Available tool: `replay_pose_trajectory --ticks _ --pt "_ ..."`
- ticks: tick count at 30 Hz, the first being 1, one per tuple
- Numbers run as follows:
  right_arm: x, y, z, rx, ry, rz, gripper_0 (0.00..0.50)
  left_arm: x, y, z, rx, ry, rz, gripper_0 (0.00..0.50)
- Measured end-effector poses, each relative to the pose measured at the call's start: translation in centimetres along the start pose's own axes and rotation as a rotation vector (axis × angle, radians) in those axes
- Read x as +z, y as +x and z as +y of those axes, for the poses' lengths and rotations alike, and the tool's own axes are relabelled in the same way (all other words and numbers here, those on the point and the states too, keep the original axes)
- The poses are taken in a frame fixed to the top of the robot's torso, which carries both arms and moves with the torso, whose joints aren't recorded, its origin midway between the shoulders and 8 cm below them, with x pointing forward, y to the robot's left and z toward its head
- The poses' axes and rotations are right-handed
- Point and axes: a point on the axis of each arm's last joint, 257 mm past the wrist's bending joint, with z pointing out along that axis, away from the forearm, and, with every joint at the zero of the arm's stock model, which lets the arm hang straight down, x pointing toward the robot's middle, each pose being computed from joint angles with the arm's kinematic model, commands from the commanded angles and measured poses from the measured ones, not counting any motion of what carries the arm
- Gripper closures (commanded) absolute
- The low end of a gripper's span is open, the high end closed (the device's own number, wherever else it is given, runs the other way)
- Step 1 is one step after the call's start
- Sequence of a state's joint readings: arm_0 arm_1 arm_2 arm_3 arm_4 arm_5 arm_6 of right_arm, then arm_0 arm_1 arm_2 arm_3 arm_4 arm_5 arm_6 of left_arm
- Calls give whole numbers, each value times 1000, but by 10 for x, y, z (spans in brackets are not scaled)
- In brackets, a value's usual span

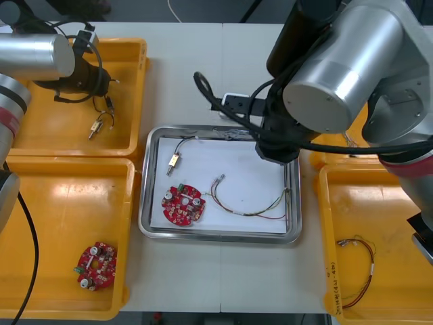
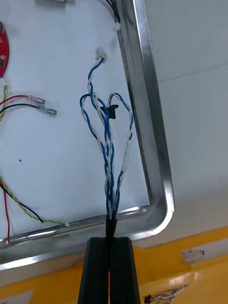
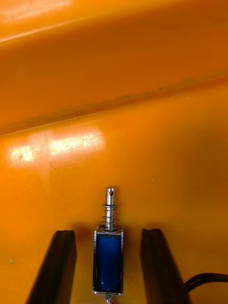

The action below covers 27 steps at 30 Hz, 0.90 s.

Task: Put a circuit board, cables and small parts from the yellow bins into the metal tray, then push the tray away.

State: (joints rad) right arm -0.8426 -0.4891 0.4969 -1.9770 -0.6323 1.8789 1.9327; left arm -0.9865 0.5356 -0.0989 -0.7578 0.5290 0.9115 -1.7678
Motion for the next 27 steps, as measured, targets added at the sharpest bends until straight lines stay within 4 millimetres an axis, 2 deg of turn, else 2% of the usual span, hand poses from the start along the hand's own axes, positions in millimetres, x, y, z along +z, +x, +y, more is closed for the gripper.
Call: replay_pose_trajectory --ticks 6,11,18,22,27 --pt "34 -8 14 -28 -31 4 500 0 0 0 0 0 1 500" --pt "54 -12 19 -39 -33 1 500 0 0 -1 -3 3 0 500" --pt "74 -4 23 -61 -56 30 500 -4 6 -5 -7 22 37 500" --pt "79 2 23 -72 -64 48 500 -17 7 -9 -20 50 74 499" --pt "84 3 22 -66 -63 46 500 -33 3 -3 -36 66 92 499"
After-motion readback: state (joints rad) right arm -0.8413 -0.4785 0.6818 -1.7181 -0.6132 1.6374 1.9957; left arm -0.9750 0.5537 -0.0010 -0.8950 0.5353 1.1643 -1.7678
